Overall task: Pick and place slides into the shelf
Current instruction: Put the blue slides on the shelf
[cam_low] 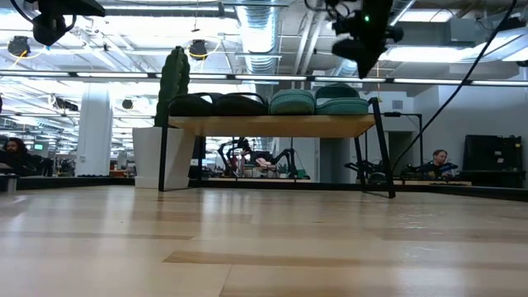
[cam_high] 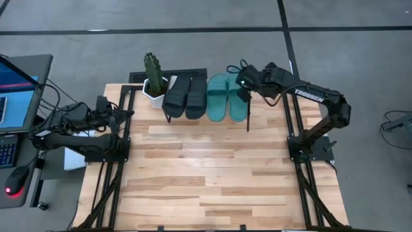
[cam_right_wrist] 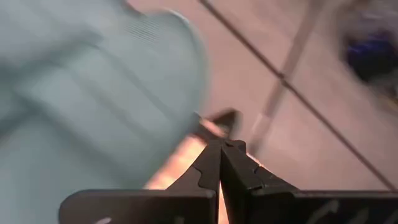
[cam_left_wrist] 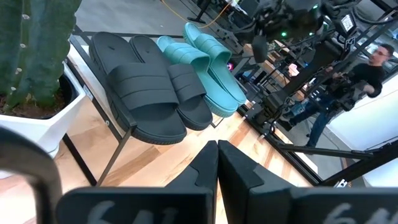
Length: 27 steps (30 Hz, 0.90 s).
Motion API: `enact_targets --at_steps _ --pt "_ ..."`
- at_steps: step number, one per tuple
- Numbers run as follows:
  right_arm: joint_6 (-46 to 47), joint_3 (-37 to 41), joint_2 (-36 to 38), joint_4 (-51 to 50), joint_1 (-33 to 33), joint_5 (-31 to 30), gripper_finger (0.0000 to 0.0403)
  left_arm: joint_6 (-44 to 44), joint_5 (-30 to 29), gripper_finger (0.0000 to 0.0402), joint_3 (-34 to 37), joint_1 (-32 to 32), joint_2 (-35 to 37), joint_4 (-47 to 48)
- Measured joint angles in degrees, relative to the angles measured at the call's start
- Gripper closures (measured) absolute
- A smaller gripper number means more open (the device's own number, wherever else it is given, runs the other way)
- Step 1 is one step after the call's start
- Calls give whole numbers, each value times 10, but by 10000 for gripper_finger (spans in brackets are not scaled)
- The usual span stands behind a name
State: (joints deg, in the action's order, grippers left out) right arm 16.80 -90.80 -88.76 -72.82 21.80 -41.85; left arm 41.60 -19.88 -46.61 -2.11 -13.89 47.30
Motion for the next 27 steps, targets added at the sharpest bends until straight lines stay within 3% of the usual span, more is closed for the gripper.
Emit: enact_targets --at_steps 6,13,27 --pt "-51 0 30 113 -18 105 403 0 0 402 0 0 0 0" --pt "-43 -1 15 189 -21 102 403 0 0 401 0 0 0 0" --pt "-42 -3 -133 191 9 114 403 0 0 401 0 0 0 0"
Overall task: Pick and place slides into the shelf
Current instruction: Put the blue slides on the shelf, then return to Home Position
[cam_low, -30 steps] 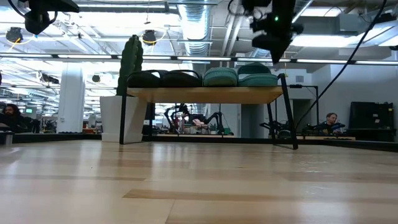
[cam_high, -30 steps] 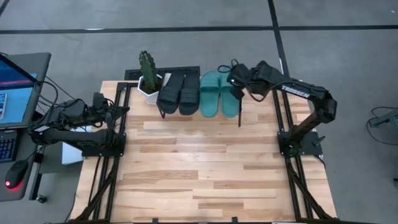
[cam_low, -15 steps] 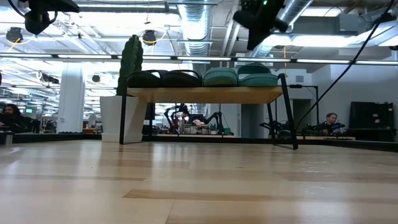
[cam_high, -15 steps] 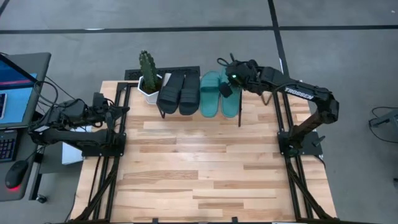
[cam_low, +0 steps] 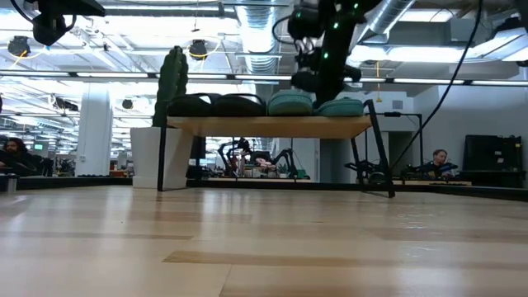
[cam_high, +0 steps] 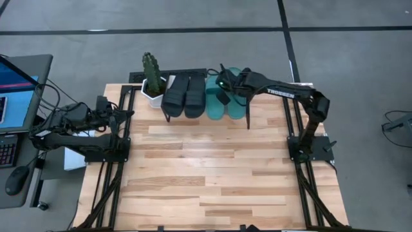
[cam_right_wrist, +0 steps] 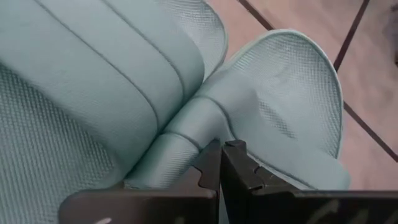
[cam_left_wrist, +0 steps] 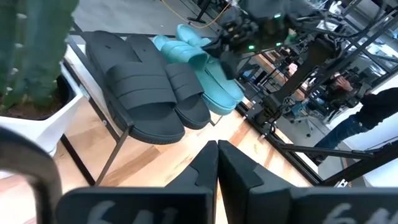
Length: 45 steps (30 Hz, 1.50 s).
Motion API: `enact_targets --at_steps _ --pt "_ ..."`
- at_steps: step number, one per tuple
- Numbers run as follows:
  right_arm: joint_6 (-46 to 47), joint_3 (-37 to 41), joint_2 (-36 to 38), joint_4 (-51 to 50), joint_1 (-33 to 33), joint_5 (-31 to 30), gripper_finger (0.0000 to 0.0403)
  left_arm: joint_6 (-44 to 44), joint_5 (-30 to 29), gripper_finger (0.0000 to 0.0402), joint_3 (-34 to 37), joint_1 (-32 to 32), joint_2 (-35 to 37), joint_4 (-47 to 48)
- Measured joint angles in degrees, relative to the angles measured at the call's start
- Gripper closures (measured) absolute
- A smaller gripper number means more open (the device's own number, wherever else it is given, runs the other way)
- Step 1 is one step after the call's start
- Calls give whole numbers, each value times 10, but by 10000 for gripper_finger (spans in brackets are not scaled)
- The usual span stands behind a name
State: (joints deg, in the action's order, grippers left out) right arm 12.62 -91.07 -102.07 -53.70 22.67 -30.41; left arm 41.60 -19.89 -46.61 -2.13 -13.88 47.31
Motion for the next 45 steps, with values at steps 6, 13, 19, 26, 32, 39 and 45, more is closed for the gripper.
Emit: enact_targets --at_steps 6,13,19,26,32,39,45 --pt "0 -1 -20 8 8 10 403 0 0 401 0 0 0 0" --pt "8 3 10 -2 7 12 403 0 0 401 0 0 0 0" --pt "9 3 49 -4 4 13 403 0 0 401 0 0 0 0" --pt "9 4 95 -7 -9 -15 403 0 0 401 0 0 0 0" --pt "-15 4 159 -2 -38 -9 403 0 0 401 0 0 0 0" --pt "-180 79 282 136 -119 241 403 0 0 401 0 0 0 0" --pt "-225 283 430 304 -206 321 403 0 0 401 0 0 0 0"
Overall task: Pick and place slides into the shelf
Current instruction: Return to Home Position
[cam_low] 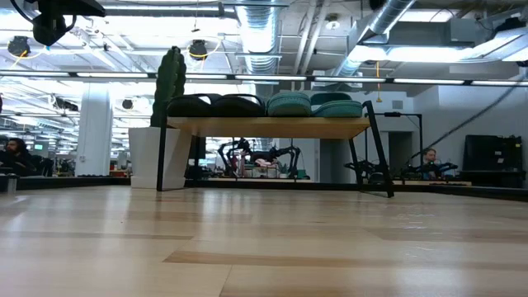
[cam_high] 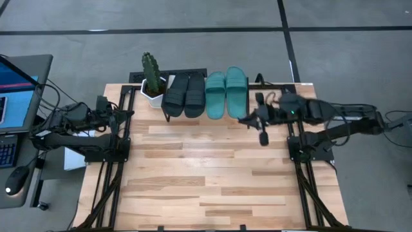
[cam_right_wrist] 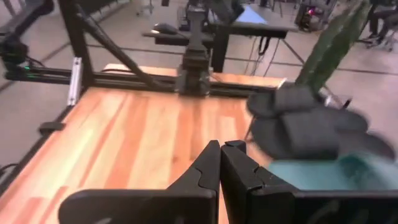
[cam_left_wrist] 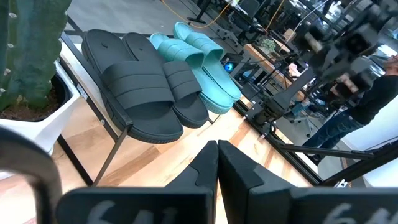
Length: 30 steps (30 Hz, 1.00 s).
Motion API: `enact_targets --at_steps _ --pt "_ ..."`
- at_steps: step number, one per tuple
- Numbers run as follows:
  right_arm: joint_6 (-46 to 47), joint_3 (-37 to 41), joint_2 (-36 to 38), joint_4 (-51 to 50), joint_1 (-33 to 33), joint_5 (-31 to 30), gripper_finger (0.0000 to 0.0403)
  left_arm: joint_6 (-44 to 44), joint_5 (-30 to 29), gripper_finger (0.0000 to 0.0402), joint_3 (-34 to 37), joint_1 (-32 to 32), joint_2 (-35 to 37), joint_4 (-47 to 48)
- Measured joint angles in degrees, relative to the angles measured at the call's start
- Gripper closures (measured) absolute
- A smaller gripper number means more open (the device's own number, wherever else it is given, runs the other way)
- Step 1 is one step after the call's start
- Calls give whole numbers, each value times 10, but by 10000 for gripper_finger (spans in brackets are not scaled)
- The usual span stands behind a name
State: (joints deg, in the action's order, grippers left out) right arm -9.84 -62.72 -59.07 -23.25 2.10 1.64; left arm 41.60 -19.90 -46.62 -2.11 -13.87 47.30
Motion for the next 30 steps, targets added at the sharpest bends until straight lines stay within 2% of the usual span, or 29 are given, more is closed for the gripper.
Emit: enact_targets --at_steps 7,14,19,25,28,30 --pt "54 229 148 134 -45 -1 403 0 0 401 0 0 0 0" --pt "58 395 257 239 -67 3 403 0 0 401 0 0 0 0" --pt "59 510 307 336 -71 6 403 0 0 402 0 0 0 0" --pt "73 601 352 430 -56 -1 403 0 0 402 0 0 0 0" --pt "75 623 362 430 -53 -2 403 -2 0 401 0 0 0 0" --pt "75 623 363 407 -50 -4 403 -33 -9 402 0 0 0 0"
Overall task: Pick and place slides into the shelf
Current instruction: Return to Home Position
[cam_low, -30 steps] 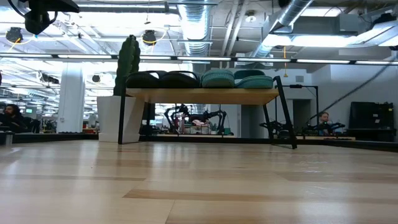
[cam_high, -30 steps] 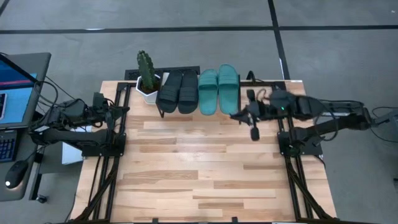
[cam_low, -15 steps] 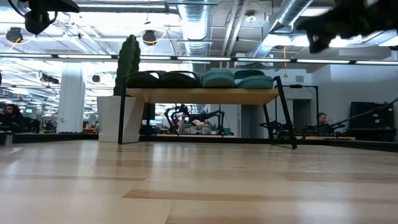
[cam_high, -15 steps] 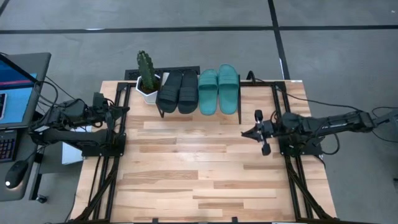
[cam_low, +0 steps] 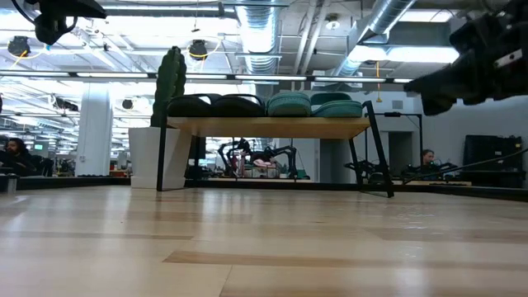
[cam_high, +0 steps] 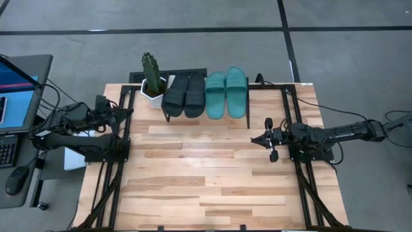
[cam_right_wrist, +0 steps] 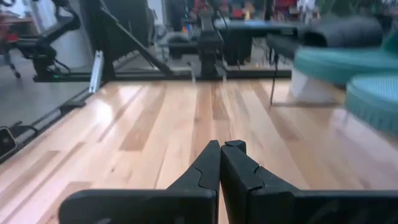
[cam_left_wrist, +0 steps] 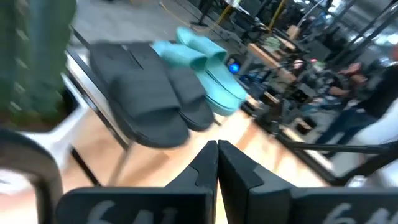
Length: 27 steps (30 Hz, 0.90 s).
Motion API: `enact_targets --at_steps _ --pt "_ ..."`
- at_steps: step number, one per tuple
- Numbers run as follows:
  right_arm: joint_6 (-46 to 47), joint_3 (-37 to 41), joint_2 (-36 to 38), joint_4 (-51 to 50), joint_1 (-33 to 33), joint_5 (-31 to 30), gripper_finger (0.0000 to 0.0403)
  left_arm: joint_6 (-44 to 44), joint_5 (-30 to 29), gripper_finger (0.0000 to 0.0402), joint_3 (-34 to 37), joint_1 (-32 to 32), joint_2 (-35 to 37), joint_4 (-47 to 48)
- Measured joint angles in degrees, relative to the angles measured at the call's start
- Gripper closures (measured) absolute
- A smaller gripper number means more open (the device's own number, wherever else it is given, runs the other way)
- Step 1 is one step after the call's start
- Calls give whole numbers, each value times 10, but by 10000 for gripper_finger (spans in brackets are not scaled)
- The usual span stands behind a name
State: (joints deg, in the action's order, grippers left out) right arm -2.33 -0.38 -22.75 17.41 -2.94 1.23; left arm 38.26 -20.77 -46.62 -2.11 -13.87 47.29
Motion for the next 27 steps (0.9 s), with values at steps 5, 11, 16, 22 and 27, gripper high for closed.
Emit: enact_targets --at_steps 5,11,16,22,27 --pt "43 0 -1 -34 5 -14 403 -47 -47 401 0 0 0 0" --pt "40 0 -2 -90 7 -15 403 -53 -68 401 0 0 0 0" --pt "40 0 -1 -130 6 -15 403 -187 -115 401 0 0 0 -13" --pt "39 0 -1 -152 6 -15 403 -246 -92 402 115 0 46 -121" --pt "39 0 -1 -155 6 -15 403 -283 78 402 245 1 119 -349"
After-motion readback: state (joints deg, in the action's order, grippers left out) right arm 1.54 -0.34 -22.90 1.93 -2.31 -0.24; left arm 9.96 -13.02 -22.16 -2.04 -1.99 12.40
